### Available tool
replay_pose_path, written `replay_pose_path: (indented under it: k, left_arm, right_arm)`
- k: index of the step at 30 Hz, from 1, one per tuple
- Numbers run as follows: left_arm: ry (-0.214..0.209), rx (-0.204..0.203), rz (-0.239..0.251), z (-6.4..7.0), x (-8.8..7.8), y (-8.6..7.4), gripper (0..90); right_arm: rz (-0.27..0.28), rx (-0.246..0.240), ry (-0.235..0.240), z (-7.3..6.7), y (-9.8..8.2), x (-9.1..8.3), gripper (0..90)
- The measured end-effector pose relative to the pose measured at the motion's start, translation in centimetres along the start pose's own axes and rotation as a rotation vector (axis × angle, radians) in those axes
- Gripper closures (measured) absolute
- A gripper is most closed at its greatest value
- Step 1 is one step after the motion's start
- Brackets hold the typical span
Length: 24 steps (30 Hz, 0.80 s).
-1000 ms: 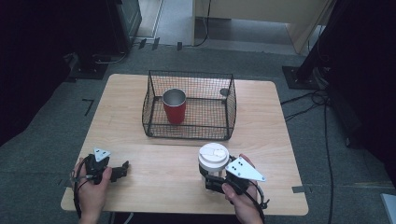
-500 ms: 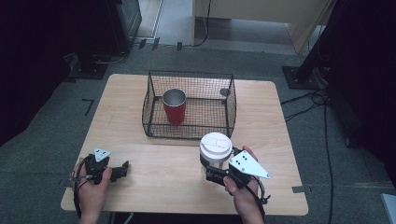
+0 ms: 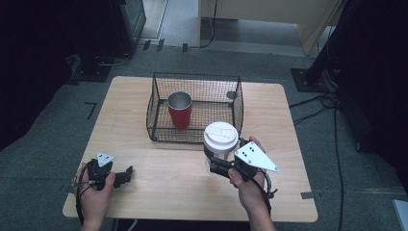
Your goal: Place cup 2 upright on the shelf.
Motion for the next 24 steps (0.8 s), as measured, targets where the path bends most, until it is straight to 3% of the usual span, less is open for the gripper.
replay_pose_path:
  k: [17,24]
  left_arm:
    - [0.000,0.000,0.000,0.0,0.0,0.0,0.0]
    - [0.000,0.000,-0.001,0.0,0.0,0.0,0.0]
  right_arm:
    - [0.102,-0.033,-0.044,1.3,3.1,1.0,16.0]
    - [0.131,-0.070,-0.054,1.4,4.4,1.6,16.0]
Point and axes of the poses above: each handheld gripper's, and its own axes: x roughly forward along the jaws, y roughly out of its top, z roughly to its right, the point moved 4 cm from there along x, roughly forward along the jaws, and after that the axes turned 10 degrees about y, right-handed, at the moved point
